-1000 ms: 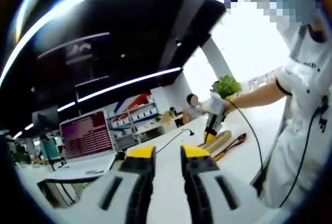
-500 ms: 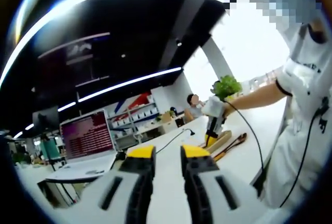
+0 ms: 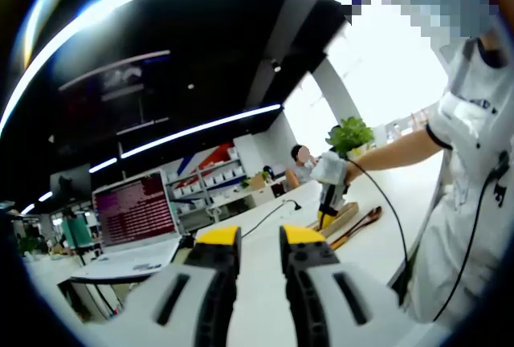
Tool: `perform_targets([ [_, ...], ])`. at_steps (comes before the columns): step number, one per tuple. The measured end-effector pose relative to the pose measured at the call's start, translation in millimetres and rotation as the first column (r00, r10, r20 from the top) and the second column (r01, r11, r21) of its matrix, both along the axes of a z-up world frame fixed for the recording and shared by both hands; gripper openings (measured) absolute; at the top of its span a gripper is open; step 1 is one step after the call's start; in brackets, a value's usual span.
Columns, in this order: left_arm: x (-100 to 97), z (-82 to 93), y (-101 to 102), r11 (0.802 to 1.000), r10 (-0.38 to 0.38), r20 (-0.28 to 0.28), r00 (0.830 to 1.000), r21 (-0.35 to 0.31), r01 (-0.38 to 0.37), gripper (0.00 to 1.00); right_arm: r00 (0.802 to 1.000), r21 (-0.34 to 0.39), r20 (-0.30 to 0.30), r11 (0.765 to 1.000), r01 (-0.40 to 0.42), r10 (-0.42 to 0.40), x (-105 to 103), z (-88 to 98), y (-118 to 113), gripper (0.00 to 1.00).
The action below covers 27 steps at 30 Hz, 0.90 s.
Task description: Arrange the utensils inside the cutlery case until each visible utensil rests in its matching compartment.
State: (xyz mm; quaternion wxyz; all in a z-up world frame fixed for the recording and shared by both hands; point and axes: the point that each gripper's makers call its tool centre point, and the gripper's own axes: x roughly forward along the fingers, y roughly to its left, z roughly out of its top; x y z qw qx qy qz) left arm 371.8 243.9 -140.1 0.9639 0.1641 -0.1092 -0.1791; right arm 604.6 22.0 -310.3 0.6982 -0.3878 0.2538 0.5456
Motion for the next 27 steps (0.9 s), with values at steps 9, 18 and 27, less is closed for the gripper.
perform_targets([
  [9,0.6,-0.4,-0.6,1.0,0.001,-0.001,1.0,0.001,-0.001,0.2,1.0,-0.015,-0.005,1.0,0.011,-0.011,3.6,-4.8,-0.8,0.03],
  [18,2.2,-1.9,-2.7,1.0,-0.005,-0.007,1.0,-0.002,0.005,0.2,1.0,-0.023,0.001,1.0,-0.003,0.003,5.5,-6.3,-0.9,0.03],
  [27,1.6,-2.0,-1.6,1.0,-0.004,-0.007,1.0,-0.003,0.004,0.2,1.0,-0.028,-0.001,1.0,-0.004,0.004,7.0,-8.4,-1.4,0.03],
])
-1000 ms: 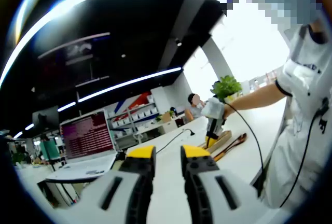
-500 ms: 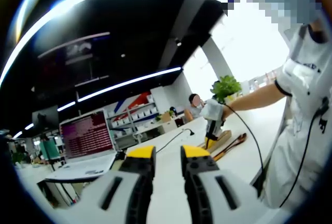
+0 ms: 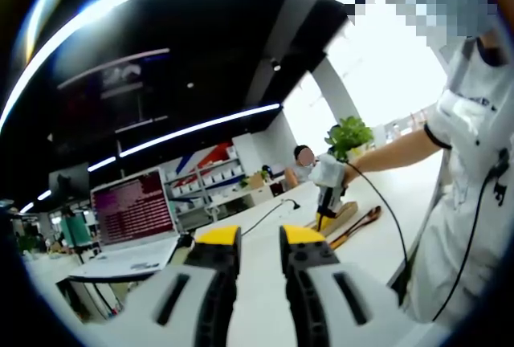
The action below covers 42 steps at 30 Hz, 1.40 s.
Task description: Arrange the utensils inside the cutlery case until each visible utensil rests in its matching compartment.
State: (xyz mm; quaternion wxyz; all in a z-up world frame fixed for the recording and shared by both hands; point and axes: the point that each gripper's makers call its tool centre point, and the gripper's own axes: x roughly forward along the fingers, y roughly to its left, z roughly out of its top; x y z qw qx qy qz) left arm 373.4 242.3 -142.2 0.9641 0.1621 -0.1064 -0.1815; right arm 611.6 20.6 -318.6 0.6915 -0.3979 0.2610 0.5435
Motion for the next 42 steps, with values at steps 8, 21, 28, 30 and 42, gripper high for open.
perform_targets([
  [8,-0.9,0.3,2,1.0,0.002,0.001,1.0,0.0,-0.002,0.2,1.0,0.007,0.003,1.0,0.001,-0.001,1,-1.1,0,0.03],
  [21,-0.7,-0.1,0,1.0,0.001,0.001,1.0,0.002,-0.001,0.2,1.0,0.018,-0.001,1.0,0.008,-0.008,1,-0.9,0,0.04],
  [28,0.4,-1.2,-1,1.0,-0.001,-0.004,1.0,0.005,0.001,0.2,1.0,0.055,-0.011,0.998,0.028,-0.027,0,7.2,-1,0.08],
  [30,0.4,-1.1,-1,1.0,-0.002,-0.004,1.0,0.006,0.002,0.2,1.0,0.062,-0.006,0.998,0.028,-0.028,-1,10.9,-2,0.08],
  [42,2.5,-3.8,-5,1.0,-0.015,-0.012,1.0,0.004,0.015,0.2,0.996,0.195,0.041,0.979,0.064,-0.073,-14,45.7,-8,0.08],
])
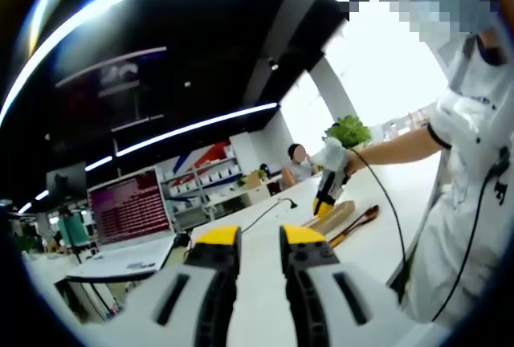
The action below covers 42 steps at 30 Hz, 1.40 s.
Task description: Arrange the utensils inside the cutlery case until each visible utensil rests in its matching compartment.
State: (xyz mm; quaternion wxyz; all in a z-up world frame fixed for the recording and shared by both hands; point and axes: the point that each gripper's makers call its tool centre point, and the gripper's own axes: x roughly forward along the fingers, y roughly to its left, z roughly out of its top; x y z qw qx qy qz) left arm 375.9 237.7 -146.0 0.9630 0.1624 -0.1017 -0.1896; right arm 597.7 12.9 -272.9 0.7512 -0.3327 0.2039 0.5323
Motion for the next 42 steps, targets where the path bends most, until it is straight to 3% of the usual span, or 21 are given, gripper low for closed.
perform_targets([
  [9,3.8,-3.0,0,1.0,-0.008,-0.008,1.0,-0.013,0.008,0.2,0.998,0.142,0.001,0.988,0.066,-0.066,-13,24.3,-13,0.07],
  [16,9.2,-5.5,-3,1.0,-0.025,-0.019,1.0,-0.015,0.025,0.2,0.991,0.31,0.016,0.943,0.121,-0.132,-23,52.6,-19,0.06],
  [19,11.3,-4.6,-4,0.999,-0.035,-0.015,0.999,-0.023,0.034,0.2,0.984,0.393,0.027,0.907,0.151,-0.175,-25,67.3,-25,0.06],
  [22,14.8,-3.9,-7,0.998,-0.047,-0.01,0.999,-0.032,0.047,0.2,0.978,0.488,0.01,0.855,0.177,-0.208,-31,81.4,-31,0.06],
  [28,28.7,-6.9,-18,0.994,-0.097,-0.018,0.995,-0.053,0.096,0.2,0.964,0.588,0.007,0.781,0.211,-0.266,-44,94.4,-52,0.06],
  [30,34.2,-9.1,-24,0.992,-0.115,-0.026,0.993,-0.05,0.113,0.2,0.956,0.635,0.0,0.738,0.227,-0.294,-44,100.6,-61,0.06],
  [33,40.8,-8.1,-32,0.987,-0.147,-0.023,0.989,-0.063,0.145,0.21,0.948,0.669,-0.012,0.702,0.244,-0.318,-46,104.5,-73,0.06],
  [35,45.2,-6.4,-36,0.983,-0.166,-0.017,0.986,-0.081,0.164,0.22,0.945,0.677,-0.015,0.692,0.251,-0.328,-48,105.2,-81,0.06],
  [39,56.2,-1.9,-40,0.974,-0.185,-0.001,0.983,-0.137,0.183,0.25,0.917,0.735,0.011,0.625,0.263,-0.399,-48,118.2,-101,0.12],
  [42,62.2,1.3,-46,0.965,-0.211,0.009,0.977,-0.155,0.21,0.24,0.914,0.74,0.016,0.619,0.262,-0.406,-54,119.8,-106,0.12],
])
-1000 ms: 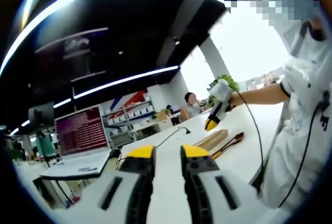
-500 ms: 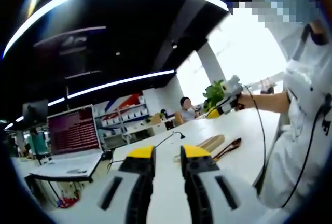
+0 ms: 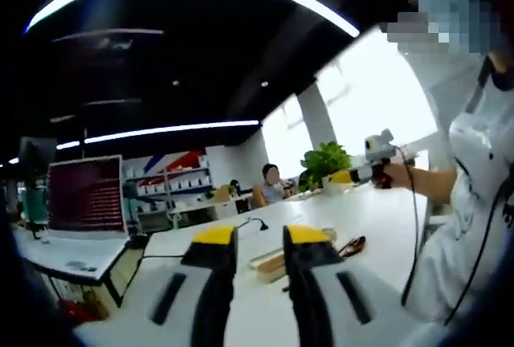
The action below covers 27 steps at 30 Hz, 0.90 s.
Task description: Arrange the utensils inside the cutlery case until each visible utensil rests in its matching compartment.
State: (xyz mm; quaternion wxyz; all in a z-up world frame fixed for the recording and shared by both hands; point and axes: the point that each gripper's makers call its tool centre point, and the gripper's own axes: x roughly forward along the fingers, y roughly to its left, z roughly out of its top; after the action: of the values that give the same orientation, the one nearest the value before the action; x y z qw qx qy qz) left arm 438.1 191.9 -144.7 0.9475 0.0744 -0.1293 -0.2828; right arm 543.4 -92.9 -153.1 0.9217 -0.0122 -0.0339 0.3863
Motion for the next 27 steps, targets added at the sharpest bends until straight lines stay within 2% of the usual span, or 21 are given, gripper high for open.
perform_targets([
  [6,11.3,3.0,-22,0.998,-0.066,0.009,0.998,0.01,0.066,0.24,1.0,0.03,0.019,1.0,0.011,-0.012,-16,10.0,-2,0.09],
  [10,13.7,4.5,-33,0.995,-0.096,0.01,0.995,0.033,0.095,0.23,0.999,-0.008,0.039,1.0,0.01,-0.01,-23,14.9,0,0.08],
  [13,9.8,4.5,-37,0.993,-0.097,-0.024,0.995,0.06,0.098,0.23,0.999,-0.071,0.031,0.997,-0.029,0.031,-28,11.5,6,0.08],
  [15,0.3,6.1,-47,0.985,-0.113,-0.009,0.994,0.134,0.113,0.23,0.999,-0.082,0.041,0.996,-0.026,0.029,-29,13.4,8,0.08],
  [18,-8.7,12.4,-54,0.982,-0.118,0.002,0.993,0.15,0.116,0.22,0.998,-0.089,0.046,0.995,-0.043,0.047,-34,17.4,9,0.08],
  [21,-10.1,17.3,-49,0.984,-0.122,0.014,0.992,0.13,0.119,0.22,0.997,-0.08,0.064,0.996,-0.038,0.043,-39,23.6,7,0.08],
  [23,-6.4,22.1,-39,0.992,-0.104,0.023,0.994,0.07,0.102,0.22,0.997,-0.078,0.076,0.997,-0.024,0.03,-42,25.2,3,0.08],
  [27,-3.3,23.0,-28,0.996,-0.079,0.044,0.996,0.037,0.077,0.23,0.998,-0.066,0.061,0.997,-0.026,0.03,-48,21.2,2,0.04],
])
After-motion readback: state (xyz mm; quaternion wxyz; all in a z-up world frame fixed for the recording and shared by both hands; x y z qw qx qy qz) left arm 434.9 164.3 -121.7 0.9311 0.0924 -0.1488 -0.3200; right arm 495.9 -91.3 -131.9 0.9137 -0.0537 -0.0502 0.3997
